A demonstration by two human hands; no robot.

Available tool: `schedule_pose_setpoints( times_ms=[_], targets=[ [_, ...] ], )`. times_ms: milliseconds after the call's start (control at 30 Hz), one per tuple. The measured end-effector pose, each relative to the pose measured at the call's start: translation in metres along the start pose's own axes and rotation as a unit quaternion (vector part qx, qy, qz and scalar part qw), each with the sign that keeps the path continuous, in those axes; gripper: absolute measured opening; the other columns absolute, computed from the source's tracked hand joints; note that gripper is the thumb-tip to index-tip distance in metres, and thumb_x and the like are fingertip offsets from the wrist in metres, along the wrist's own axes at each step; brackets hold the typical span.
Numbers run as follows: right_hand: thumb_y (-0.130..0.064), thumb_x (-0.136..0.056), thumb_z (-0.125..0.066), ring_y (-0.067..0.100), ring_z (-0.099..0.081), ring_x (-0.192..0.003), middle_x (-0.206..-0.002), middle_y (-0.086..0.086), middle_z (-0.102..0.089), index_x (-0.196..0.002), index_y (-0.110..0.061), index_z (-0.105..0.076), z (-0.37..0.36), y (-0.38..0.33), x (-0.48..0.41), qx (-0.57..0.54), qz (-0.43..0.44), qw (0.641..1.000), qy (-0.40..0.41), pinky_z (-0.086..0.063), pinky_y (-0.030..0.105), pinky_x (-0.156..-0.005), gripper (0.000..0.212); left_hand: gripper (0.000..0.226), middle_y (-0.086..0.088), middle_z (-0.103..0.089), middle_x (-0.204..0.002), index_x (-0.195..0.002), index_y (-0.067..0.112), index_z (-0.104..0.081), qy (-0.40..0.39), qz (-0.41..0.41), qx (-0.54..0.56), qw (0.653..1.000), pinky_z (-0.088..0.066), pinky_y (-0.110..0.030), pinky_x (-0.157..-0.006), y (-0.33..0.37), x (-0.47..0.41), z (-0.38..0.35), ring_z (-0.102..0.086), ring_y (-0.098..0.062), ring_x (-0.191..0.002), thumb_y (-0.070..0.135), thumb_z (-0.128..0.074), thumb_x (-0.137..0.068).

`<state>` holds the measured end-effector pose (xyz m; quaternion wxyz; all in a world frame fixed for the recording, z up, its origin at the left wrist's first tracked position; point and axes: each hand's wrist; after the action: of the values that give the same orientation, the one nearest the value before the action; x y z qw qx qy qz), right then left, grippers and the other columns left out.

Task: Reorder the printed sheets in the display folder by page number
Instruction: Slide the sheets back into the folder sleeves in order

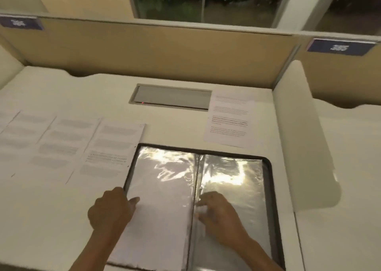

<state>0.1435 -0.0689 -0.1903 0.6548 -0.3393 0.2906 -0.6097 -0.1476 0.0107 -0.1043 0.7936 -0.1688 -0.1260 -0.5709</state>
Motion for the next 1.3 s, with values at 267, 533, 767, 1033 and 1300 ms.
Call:
schedule_pose_setpoints(
  times_ms=[267, 533, 767, 1033, 1300],
  targets=[
    [-0.021, -0.084, -0.087, 0.015, -0.076, -0.086, -0.093, -0.007, -0.078, -0.097, -0.024, -0.077, 0.119, 0.023, -0.1, -0.146, -0.254, 0.94, 0.176, -0.065, 0.04, -0.075, 0.017, 0.045, 0.007, -0.073, -0.083, -0.081, 0.015, -0.076, -0.053, -0.19, 0.251, 0.948, -0.056, -0.035, -0.08, 0.124, -0.064, 0.059, -0.068, -0.013, -0.082, 0.059, -0.076, -0.089],
    [-0.045, -0.078, -0.09, 0.02, -0.067, -0.106, -0.113, -0.001, -0.072, -0.119, -0.017, -0.07, 0.177, 0.073, -0.195, -0.097, -0.372, 0.892, 0.239, -0.055, 0.04, -0.096, 0.053, 0.047, -0.005, -0.074, -0.09, -0.082, 0.004, -0.069, -0.093, -0.17, 0.34, 0.92, -0.06, -0.044, -0.09, 0.265, -0.141, 0.062, -0.07, -0.027, -0.091, 0.048, -0.083, -0.088],
    [-0.044, -0.083, -0.088, 0.027, -0.064, -0.107, -0.111, 0.01, -0.068, -0.111, 0.0, -0.07, 0.183, 0.109, -0.243, -0.053, -0.409, 0.88, 0.237, -0.052, 0.035, -0.089, 0.055, 0.067, -0.016, -0.073, -0.118, -0.117, -0.004, -0.066, -0.094, -0.077, 0.414, 0.902, -0.059, -0.044, -0.091, 0.333, -0.18, 0.058, -0.07, -0.037, -0.109, 0.05, -0.087, -0.082],
    [-0.053, -0.063, -0.092, 0.033, -0.064, -0.104, -0.112, 0.014, -0.065, -0.1, -0.01, -0.066, 0.178, 0.123, -0.27, -0.023, -0.439, 0.873, 0.21, -0.048, 0.033, -0.067, 0.062, 0.088, -0.01, -0.067, -0.127, -0.119, 0.01, -0.068, -0.169, -0.026, 0.487, 0.856, -0.061, -0.05, -0.094, 0.372, -0.202, 0.052, -0.065, -0.038, -0.12, 0.06, -0.088, -0.05],
    [-0.035, -0.069, -0.095, 0.027, -0.072, -0.086, -0.098, 0.002, -0.073, -0.102, -0.01, -0.07, 0.181, 0.119, -0.26, -0.069, -0.442, 0.874, 0.191, -0.055, 0.033, -0.068, 0.048, 0.04, -0.01, -0.07, -0.105, -0.086, 0.01, -0.064, -0.161, -0.007, 0.486, 0.859, -0.055, -0.046, -0.1, 0.371, -0.198, 0.049, -0.063, -0.033, -0.109, 0.031, -0.096, -0.074]
  ],
)
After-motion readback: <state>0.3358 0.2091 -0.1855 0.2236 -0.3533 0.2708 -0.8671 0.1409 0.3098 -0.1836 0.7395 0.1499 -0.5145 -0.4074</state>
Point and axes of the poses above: each hand's wrist, its own x-axis away from the middle knuckle, its own z-axis out of the back of the hand, y = z × x
